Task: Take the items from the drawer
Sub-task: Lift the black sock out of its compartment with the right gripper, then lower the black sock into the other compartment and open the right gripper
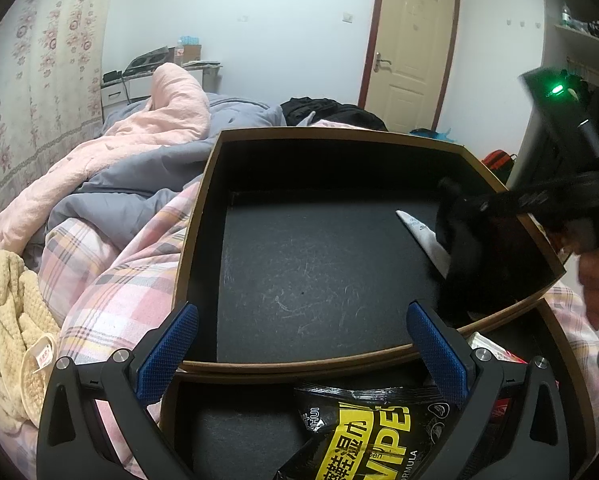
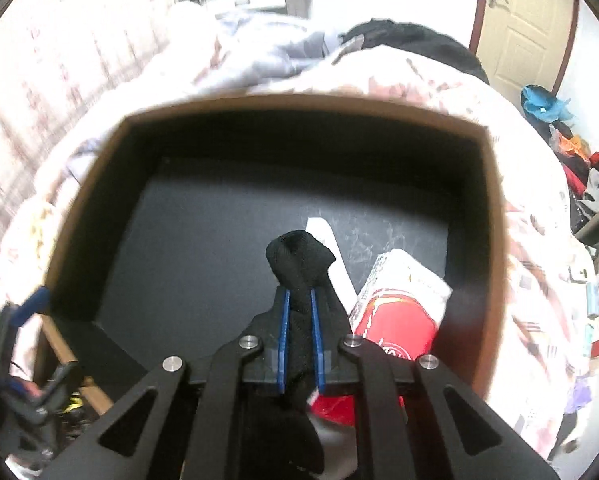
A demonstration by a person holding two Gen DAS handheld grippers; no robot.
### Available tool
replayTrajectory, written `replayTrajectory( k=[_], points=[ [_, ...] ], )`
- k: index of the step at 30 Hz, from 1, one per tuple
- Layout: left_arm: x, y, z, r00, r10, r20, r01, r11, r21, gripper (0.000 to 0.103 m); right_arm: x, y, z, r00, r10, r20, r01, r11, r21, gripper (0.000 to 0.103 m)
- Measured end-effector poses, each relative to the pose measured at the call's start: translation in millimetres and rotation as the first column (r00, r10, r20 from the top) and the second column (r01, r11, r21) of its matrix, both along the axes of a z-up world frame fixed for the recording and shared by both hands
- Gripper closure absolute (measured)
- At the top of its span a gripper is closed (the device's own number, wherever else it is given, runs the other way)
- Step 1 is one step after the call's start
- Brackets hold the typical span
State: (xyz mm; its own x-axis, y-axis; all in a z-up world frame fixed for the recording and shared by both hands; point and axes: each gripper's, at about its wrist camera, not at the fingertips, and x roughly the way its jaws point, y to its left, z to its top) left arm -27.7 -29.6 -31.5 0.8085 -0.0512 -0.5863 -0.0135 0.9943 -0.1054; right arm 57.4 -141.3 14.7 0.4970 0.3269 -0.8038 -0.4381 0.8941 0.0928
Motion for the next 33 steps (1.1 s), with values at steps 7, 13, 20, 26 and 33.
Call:
replayTrajectory(
  k=[7,13,20,26,33],
  points=[
    [0.3,-0.1,0.2,1.0,0.0,0.001,0.0,1.0,0.0,0.0,-34.8,-16.8,38.6,0.994,-0.001,0.112,-0.013,0.992,0.128,0.096],
    [-0.1,-0.5,0.1,1.0,0.0,0.002,0.0,1.0,0.001,0.0,-51.4,-24.0,53.8,0.982,0.014,0.186,-0.053,0.978,0.203,0.096],
    [-0.1,-0.7,0.1,1.0,0.0,0.002,0.0,1.0,0.001,0.0,-60.8,-23.3,57.5,0.967,0.055,0.25,-0.121,0.959,0.256,0.096],
    [-1.0,-1.1,0.1,1.0,0.0,0.004,0.0,1.0,0.002,0.0,-81.3,-22.4,31.1,0.966,0.122,0.229,-0.178,0.954,0.242,0.096],
    [-1.3,-1.6,0.4,1.0,0.001,0.006,-0.001,1.0,0.002,0.0,-69.3,-23.3,-17.2,0.979,0.171,0.113,-0.192,0.958,0.213,0.096]
  ],
)
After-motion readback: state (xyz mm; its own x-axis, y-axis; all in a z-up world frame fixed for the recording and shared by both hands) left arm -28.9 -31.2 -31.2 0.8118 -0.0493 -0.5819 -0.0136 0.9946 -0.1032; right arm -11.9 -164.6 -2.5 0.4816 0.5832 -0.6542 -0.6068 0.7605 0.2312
